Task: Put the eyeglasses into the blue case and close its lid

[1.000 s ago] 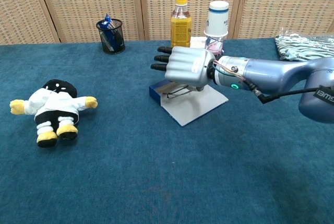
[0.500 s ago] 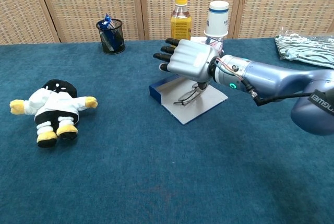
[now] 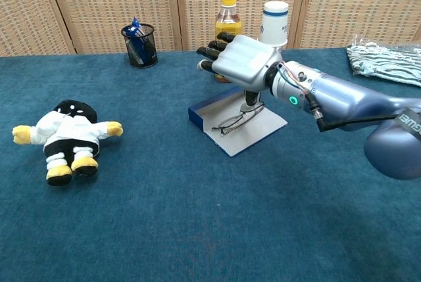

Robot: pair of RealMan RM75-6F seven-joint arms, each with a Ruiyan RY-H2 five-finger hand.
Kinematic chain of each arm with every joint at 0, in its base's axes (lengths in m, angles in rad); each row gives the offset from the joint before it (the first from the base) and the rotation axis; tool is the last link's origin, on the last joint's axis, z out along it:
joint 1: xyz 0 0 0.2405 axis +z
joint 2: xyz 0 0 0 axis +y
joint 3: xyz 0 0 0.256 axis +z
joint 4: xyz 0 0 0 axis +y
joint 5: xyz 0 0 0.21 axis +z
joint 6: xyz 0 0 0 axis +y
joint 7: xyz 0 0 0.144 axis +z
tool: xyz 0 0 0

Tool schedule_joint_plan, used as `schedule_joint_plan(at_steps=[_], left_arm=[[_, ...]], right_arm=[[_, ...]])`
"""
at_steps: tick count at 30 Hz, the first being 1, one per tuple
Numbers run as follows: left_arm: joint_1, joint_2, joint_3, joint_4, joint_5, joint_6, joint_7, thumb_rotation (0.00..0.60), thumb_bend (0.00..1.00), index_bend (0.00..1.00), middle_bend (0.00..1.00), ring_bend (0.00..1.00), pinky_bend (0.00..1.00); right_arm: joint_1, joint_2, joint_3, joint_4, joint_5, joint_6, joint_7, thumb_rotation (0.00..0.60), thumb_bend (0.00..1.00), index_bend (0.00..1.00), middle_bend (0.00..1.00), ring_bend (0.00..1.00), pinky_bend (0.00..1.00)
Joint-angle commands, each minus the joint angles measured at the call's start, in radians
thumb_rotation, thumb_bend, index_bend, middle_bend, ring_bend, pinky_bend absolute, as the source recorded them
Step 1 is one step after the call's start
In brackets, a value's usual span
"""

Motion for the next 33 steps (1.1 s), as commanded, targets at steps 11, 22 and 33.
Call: schedule_joint_plan(at_steps=[11,22,33], left_arm=[[-0.002,0.003,0.0,0.002,0.001,-0.006,-0.011,0.6,0.0,0.0,0.0,0.0,0.0],[-0.003,0.009,-0.005,0.002,-0.01,-0.015,-0.022,0.6,0.0,0.0,0.0,0.0,0.0],[-0.013,0.01,-0.008,0.016,-0.024,-0.048,-0.041,0.6,0.0,0.0,0.0,0.0,0.0]], right_arm=[[0.008,0.206,0.113,-0.415,0.173,-0.209,0.236,0.6,0.97,0.18,0.0,0.0,0.03],[0.104,0.174,0.174,-0.41,0.444,-0.371,0.162,0.6,1.0,0.25,0.08,0.0,0.03],[0.193,0.059,0.145,-0.195,0.658,-0.43,0.027,0.6,1.0,0.25,0.09,0.0,0.03]])
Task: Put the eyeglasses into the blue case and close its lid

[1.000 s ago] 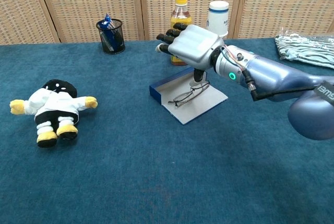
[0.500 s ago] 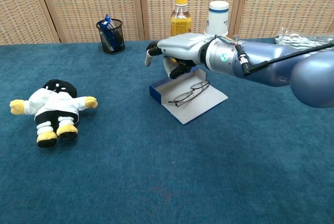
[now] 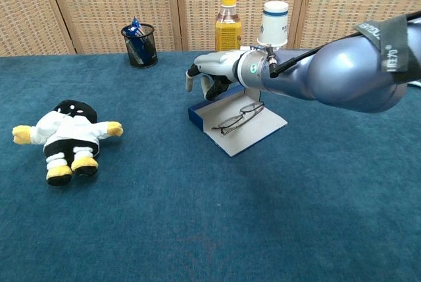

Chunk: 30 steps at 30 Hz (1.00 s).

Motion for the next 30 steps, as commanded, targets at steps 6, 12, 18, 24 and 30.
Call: schedule_joint_plan(at_steps=[6,12,18,24,30], left_arm=[[-0.01,-0.006,-0.003,0.012,-0.014,-0.024,0.004,0.6,0.0,0.0,0.0,0.0,0.0],[-0.01,-0.011,0.0,0.009,-0.011,-0.019,0.018,0.6,0.0,0.0,0.0,0.0,0.0],[-0.012,-0.017,0.006,0.006,-0.003,-0.016,0.034,0.6,0.0,0.0,0.0,0.0,0.0],[-0.012,-0.023,0.011,-0.003,0.008,-0.006,0.056,0.6,0.0,0.0,0.0,0.0,0.0],[-0.016,-0.026,0.014,-0.009,0.01,-0.009,0.073,0.6,0.0,0.0,0.0,0.0,0.0]], right_arm=[[0.048,-0.049,-0.053,0.125,0.107,-0.09,-0.072,0.6,1.0,0.25,0.2,0.0,0.03],[0.041,0.01,-0.099,0.069,0.154,-0.089,-0.108,0.6,1.0,0.25,0.31,0.0,0.03],[0.008,0.097,-0.171,-0.07,0.208,-0.003,-0.186,0.6,1.0,0.25,0.32,0.05,0.03],[-0.008,0.189,-0.256,-0.196,0.318,0.052,-0.284,0.6,1.0,0.25,0.33,0.11,0.03],[-0.023,0.267,-0.311,-0.318,0.347,0.111,-0.329,0.6,1.0,0.25,0.33,0.13,0.03]])
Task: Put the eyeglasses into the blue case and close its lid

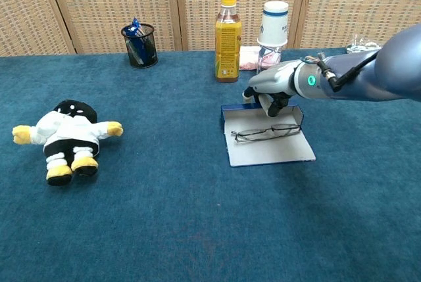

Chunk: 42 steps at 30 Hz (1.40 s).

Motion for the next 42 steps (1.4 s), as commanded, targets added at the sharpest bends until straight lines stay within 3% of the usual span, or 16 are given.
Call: schedule_joint_plan(at_steps=[1,8,13,29,31,32,34,37,39,42], left_arm=[[-0.001,-0.001,0.002,-0.003,0.001,0.0,0.006,0.6,0.0,0.0,0.0,0.0,0.0],[0.001,-0.003,0.006,-0.016,0.01,0.012,0.021,0.6,0.0,0.0,0.0,0.0,0.0],[0.003,-0.002,0.007,-0.021,0.015,0.02,0.023,0.6,0.0,0.0,0.0,0.0,0.0],[0.004,-0.004,0.015,-0.027,0.028,0.029,0.029,0.6,0.0,0.0,0.0,0.0,0.0],[0.004,-0.004,0.016,-0.029,0.03,0.03,0.03,0.6,0.0,0.0,0.0,0.0,0.0],[0.005,-0.004,0.016,-0.029,0.031,0.031,0.031,0.6,0.0,0.0,0.0,0.0,0.0],[0.005,-0.004,0.017,-0.03,0.033,0.033,0.031,0.6,0.0,0.0,0.0,0.0,0.0],[0.005,-0.004,0.018,-0.03,0.035,0.034,0.031,0.6,0.0,0.0,0.0,0.0,0.0],[0.004,-0.004,0.019,-0.03,0.036,0.033,0.031,0.6,0.0,0.0,0.0,0.0,0.0],[0.003,-0.004,0.02,-0.03,0.038,0.031,0.029,0.6,0.0,0.0,0.0,0.0,0.0]], right_arm=[[-0.015,0.056,-0.038,-0.078,0.012,0.035,-0.025,0.6,1.0,0.25,0.33,0.13,0.03],[-0.056,0.141,-0.072,-0.227,-0.095,0.066,0.014,0.6,1.0,0.25,0.33,0.13,0.03],[-0.078,0.171,-0.077,-0.281,-0.177,0.077,0.054,0.6,1.0,0.25,0.33,0.13,0.03],[-0.112,0.256,-0.134,-0.418,-0.281,0.09,0.071,0.6,1.0,0.25,0.33,0.17,0.03],[-0.117,0.259,-0.139,-0.427,-0.297,0.097,0.071,0.6,1.0,0.25,0.27,0.15,0.03],[-0.122,0.26,-0.14,-0.431,-0.309,0.103,0.075,0.6,0.96,0.22,0.18,0.1,0.03],[-0.135,0.26,-0.137,-0.434,-0.343,0.12,0.09,0.6,0.62,0.12,0.03,0.01,0.03],[-0.175,0.267,-0.12,-0.444,-0.435,0.171,0.155,0.6,0.15,0.01,0.0,0.0,0.03],[-0.2,0.281,-0.109,-0.46,-0.493,0.2,0.206,0.6,0.03,0.0,0.0,0.0,0.03],[-0.246,0.307,-0.098,-0.487,-0.593,0.272,0.281,0.6,0.0,0.0,0.0,0.0,0.03]])
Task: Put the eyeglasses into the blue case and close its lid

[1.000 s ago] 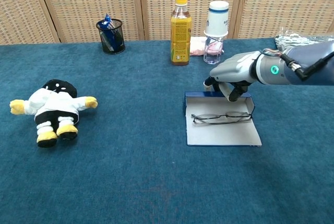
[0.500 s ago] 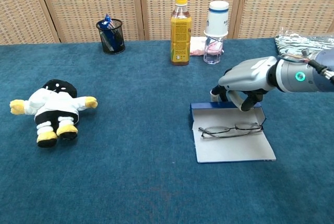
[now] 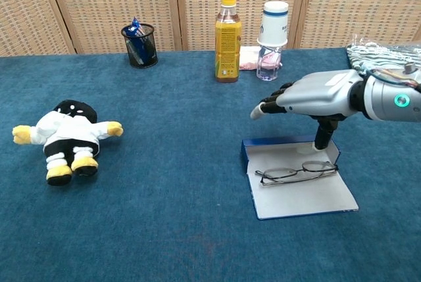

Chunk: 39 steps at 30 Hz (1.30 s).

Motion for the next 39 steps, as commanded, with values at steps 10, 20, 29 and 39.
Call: schedule_joint_plan(at_steps=[10,20,29,39], left_arm=[[0.007,0.004,0.01,-0.006,0.03,0.027,-0.005,0.6,0.0,0.0,0.0,0.0,0.0],[0.013,0.002,0.017,-0.011,0.05,0.048,-0.001,0.6,0.0,0.0,0.0,0.0,0.0],[0.014,0.0,0.016,-0.013,0.045,0.051,0.004,0.6,0.0,0.0,0.0,0.0,0.0],[0.011,-0.002,0.013,-0.002,0.04,0.043,-0.005,0.6,0.0,0.0,0.0,0.0,0.0]], right_arm=[[-0.222,0.064,-0.069,-0.014,-0.471,0.326,0.254,0.6,0.0,0.06,0.0,0.0,0.03],[-0.355,-0.057,-0.137,0.246,-0.734,0.543,0.375,0.6,0.03,0.21,0.0,0.0,0.03],[-0.363,-0.154,-0.101,0.343,-0.719,0.467,0.403,0.6,0.03,0.21,0.0,0.0,0.03],[-0.348,-0.233,-0.043,0.426,-0.717,0.432,0.38,0.6,0.03,0.21,0.0,0.0,0.03]])
